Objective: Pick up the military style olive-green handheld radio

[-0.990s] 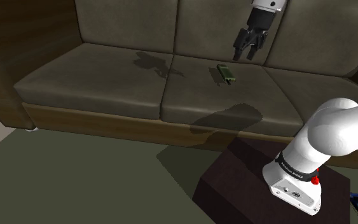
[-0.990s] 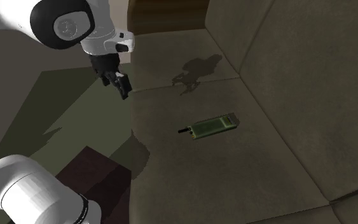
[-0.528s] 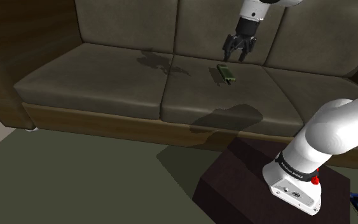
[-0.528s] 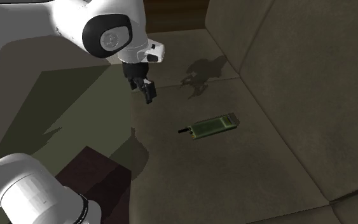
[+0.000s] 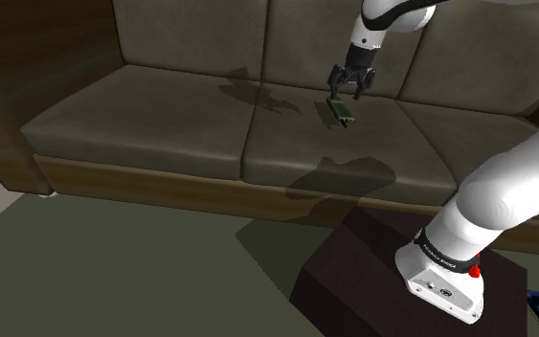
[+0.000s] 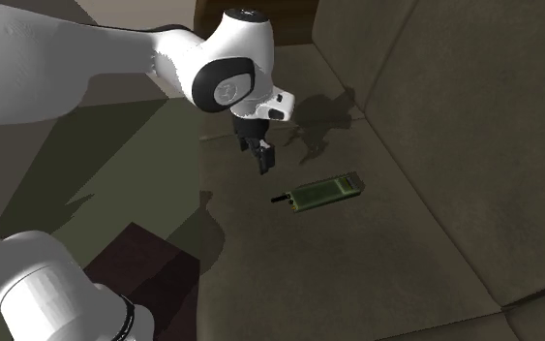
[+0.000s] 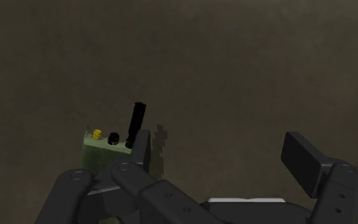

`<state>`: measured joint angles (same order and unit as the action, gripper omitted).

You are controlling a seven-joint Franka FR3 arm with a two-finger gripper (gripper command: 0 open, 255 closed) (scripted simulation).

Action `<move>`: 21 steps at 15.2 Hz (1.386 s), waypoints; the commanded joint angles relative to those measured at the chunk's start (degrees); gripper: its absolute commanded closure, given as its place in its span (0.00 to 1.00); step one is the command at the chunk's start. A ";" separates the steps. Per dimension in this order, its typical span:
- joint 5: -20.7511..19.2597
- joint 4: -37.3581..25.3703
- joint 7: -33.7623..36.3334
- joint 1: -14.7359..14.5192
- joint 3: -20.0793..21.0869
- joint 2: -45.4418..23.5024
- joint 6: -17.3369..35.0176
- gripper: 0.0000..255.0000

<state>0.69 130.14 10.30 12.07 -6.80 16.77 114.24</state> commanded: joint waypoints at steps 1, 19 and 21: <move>-0.17 -2.14 0.34 1.01 -1.10 -4.06 1.79 0.00; 2.01 -11.35 1.95 6.30 -6.28 -25.32 12.74 0.00; 2.22 -10.85 1.80 6.34 -6.24 -25.96 13.85 0.00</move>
<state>2.80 119.06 12.28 18.33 -13.01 -8.90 127.54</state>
